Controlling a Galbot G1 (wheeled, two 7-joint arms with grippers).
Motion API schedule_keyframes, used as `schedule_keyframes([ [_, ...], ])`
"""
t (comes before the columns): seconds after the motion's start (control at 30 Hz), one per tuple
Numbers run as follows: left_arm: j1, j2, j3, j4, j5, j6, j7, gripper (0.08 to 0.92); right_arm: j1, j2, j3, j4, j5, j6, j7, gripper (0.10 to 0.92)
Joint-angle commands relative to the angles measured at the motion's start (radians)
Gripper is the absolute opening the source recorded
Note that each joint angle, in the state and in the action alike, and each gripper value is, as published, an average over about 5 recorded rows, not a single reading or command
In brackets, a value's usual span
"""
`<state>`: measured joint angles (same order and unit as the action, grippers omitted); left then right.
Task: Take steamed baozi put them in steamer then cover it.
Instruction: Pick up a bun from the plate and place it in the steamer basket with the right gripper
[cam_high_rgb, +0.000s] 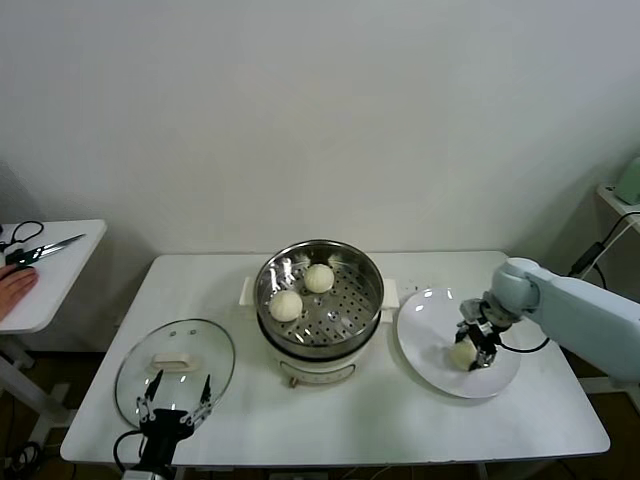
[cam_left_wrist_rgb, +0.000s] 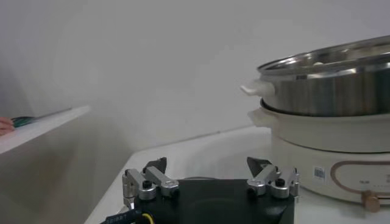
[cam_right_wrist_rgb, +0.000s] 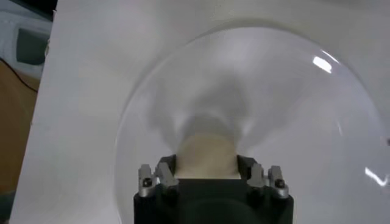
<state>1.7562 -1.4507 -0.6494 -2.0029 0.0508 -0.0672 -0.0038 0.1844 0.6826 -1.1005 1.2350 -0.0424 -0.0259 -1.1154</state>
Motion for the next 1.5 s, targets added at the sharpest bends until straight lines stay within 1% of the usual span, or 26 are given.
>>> schedule_keyframes([
  [0.03,0.005,-0.001,0.002,-0.005,0.001,0.002,0.001,0.823,0.322,0.030,-0.182,0.044,-0.018,0.228,-0.032,0.656],
  [0.2,0.013,-0.002,0.002,-0.006,0.000,0.000,0.002,0.823,0.592,0.114,-0.323,0.093,0.022,0.390,-0.060,0.661],
  [0.37,0.013,-0.002,0.005,-0.006,0.000,0.001,0.003,0.823,0.709,0.202,-0.347,0.136,0.021,0.515,-0.076,0.662],
  [0.43,0.013,-0.002,0.006,-0.010,0.000,0.003,0.003,0.823,0.717,0.237,-0.320,0.155,-0.011,0.554,-0.082,0.662],
  [0.57,0.013,-0.001,0.008,-0.016,-0.001,0.004,0.003,0.823,0.684,0.304,-0.223,0.208,-0.133,0.610,-0.096,0.662],
  [0.77,0.012,0.001,0.008,-0.021,-0.002,0.005,0.004,0.823,0.570,0.418,-0.157,0.263,-0.194,0.601,-0.101,0.662],
  [0.93,0.010,0.001,0.011,-0.018,0.003,0.005,0.004,0.823,0.462,0.549,-0.136,0.231,-0.231,0.603,-0.100,0.662],
  [1.07,0.008,0.003,0.013,-0.015,0.005,0.005,0.004,0.823,0.389,0.618,-0.144,0.198,-0.250,0.608,-0.099,0.662],
  [1.3,0.015,0.006,0.012,-0.004,-0.002,-0.002,0.003,0.823,0.318,0.659,-0.186,0.159,-0.233,0.612,-0.098,0.662],
  [1.5,0.008,0.009,0.009,0.010,-0.008,-0.004,0.002,0.823,0.307,0.661,-0.206,0.166,-0.211,0.615,-0.098,0.662],
])
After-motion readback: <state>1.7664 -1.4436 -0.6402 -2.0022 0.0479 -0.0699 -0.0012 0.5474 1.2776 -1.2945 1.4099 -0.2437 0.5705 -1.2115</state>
